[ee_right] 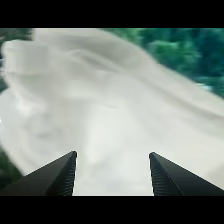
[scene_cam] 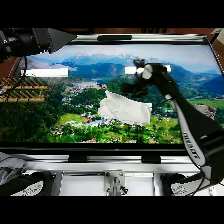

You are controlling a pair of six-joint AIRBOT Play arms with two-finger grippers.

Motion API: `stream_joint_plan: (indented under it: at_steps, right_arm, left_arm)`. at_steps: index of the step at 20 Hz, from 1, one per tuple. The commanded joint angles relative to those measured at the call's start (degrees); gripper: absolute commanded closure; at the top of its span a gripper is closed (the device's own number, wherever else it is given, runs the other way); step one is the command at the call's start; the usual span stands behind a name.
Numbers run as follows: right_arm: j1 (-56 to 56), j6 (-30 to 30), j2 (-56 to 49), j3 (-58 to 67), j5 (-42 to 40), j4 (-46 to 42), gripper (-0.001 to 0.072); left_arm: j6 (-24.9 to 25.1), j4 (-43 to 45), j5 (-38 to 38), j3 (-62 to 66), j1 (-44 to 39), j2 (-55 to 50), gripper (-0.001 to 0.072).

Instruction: Fold the shirts.

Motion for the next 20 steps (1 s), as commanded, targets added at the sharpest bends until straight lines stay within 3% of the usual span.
stream_joint_plan:
  at_steps: [1, 6, 8, 11, 17, 18, 19, 20]
  right_arm:
    - [-11.6, -7.3, 5.8, 0.0, 10.9, -0.3, 0.0056]
    - [-21.2, -10.6, 6.4, -6.8, 18.3, 0.2, 0.0056]
    - [-22.6, -11.3, 6.4, -15.7, 14.0, 5.7, 0.0056]
    - [-21.5, -13.8, 6.3, -26.3, 0.4, 15.4, 0.0056]
    - [-16.8, -16.2, 0.5, -28.7, -9.1, 21.1, 0.0056]
    - [-16.4, -16.2, -0.2, -28.7, -10.6, 21.9, 0.0083]
    - [-16.3, -16.6, -0.3, -28.7, -12.2, 22.5, 0.0237]
    - [-16.3, -18.1, 0.1, -28.2, -12.7, 23.4, 0.0506]
  left_arm:
    - [0.0, 1.0, -0.2, 0.0, 0.0, 0.0, 0.0677]
    - [0.0, 1.1, -0.6, 0.0, 0.0, 0.0, 0.0677]
    - [0.0, 1.6, -0.8, 0.0, 0.0, 0.0, 0.0677]
    - [-2.2, 6.6, -0.8, 0.0, 0.0, 0.0, 0.0677]
    - [-5.2, 13.3, -0.8, 0.0, 0.0, 0.0, 0.0677]
    - [-5.7, 13.3, -0.8, 0.0, 0.0, 0.0, 0.0677]
    - [-6.1, 13.3, -0.9, 0.0, 0.0, 0.0, 0.0677]
    - [-6.1, 13.3, -0.9, 0.0, 0.0, 0.0, 0.0677]
